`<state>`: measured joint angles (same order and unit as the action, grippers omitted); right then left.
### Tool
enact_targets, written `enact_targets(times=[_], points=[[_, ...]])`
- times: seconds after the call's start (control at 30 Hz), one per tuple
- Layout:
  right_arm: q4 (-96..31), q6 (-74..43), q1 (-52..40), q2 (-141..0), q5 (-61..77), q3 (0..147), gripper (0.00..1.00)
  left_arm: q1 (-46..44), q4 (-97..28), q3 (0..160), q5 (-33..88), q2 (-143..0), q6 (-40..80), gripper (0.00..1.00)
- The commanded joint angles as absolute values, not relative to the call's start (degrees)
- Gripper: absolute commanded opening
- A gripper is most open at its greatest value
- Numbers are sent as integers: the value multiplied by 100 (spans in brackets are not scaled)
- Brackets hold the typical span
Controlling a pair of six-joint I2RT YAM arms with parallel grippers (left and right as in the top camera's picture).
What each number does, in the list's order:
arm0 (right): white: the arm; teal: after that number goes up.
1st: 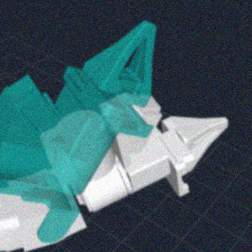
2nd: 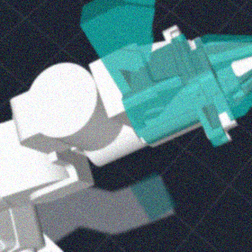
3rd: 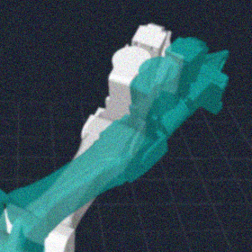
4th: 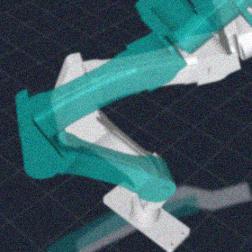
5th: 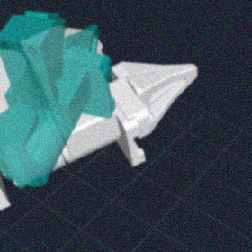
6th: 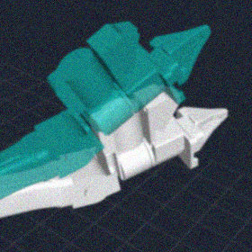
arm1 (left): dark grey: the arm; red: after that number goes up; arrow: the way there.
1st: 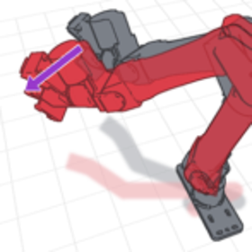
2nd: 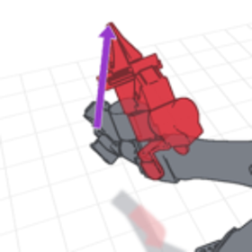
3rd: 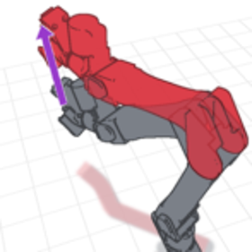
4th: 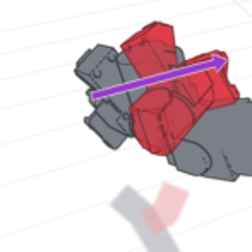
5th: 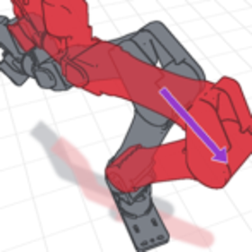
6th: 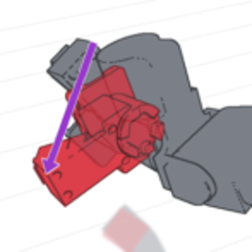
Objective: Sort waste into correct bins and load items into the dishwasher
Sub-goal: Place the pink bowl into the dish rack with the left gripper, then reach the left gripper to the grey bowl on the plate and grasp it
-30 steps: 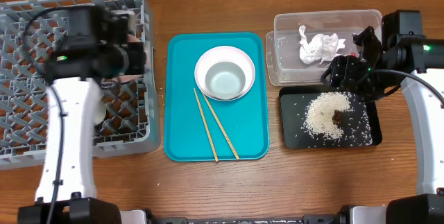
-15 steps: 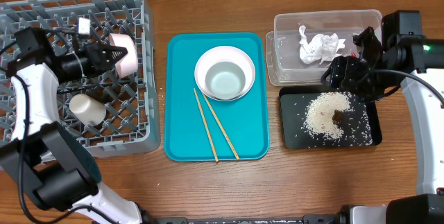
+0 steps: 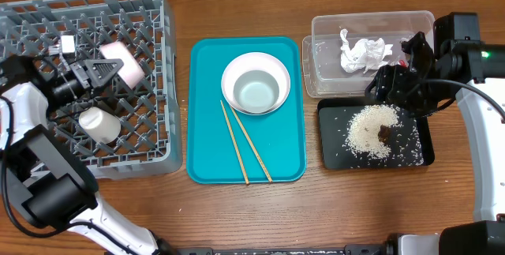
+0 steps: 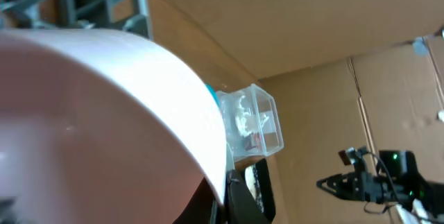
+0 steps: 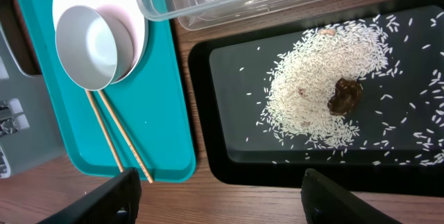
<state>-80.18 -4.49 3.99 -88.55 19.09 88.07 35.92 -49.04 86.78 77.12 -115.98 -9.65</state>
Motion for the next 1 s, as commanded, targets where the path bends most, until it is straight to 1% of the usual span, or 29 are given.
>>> enact_targets(times=[0.0,0.03,0.1,0.13,0.17,0.23,0.33,0.43,0.57,0.67,0.8,0.83,0.87,0.93,0.97], points=[[-8012,-447,405,-8831,1887,8895,75,3903,-5179,8744,6925,-11760,-1074,5],[-8012,-447,405,-8831,1887,8895,75,4029,-5293,8744,6831,-11760,-1076,11],[-8009,-447,405,-8831,1887,8895,75,4241,-5430,8744,6840,-11760,-1076,33],[-8007,-447,405,-8831,1887,8895,75,4324,-5487,8744,6840,-11760,-1079,39],[-8009,-447,405,-8831,1887,8895,75,4394,-5535,8744,6840,-11760,-1076,49],[-8009,-447,405,-8831,1887,8895,75,4550,-5636,8750,6866,-11758,-1079,61],[-8009,-447,405,-8831,1890,8895,75,4687,-5874,8768,7131,-11675,-1444,64],[-8009,-447,405,-8831,1887,8895,75,4694,-6005,8772,7096,-11404,-1636,68],[-8009,-447,405,-8831,1887,8895,75,4488,-6031,8772,6768,-10735,-1629,68],[-8012,-445,405,-8831,1887,8895,75,4123,-6114,8772,6289,-10182,-1627,68],[-8086,-469,405,-8831,1754,8895,76,3006,-6080,8772,5162,-9369,-1367,69],[-8169,-539,405,-8831,1474,8895,76,2451,-6075,8772,4687,-9172,-1341,70],[-8211,-687,405,-8831,1269,8895,77,2226,-6060,8772,4475,-9118,-1313,69],[-8272,-945,405,-8831,860,8895,79,1315,-5940,8772,3789,-9063,-1260,70],[-8283,-943,405,-8831,834,8895,80,1037,-5885,8770,3542,-9065,-1258,70]])
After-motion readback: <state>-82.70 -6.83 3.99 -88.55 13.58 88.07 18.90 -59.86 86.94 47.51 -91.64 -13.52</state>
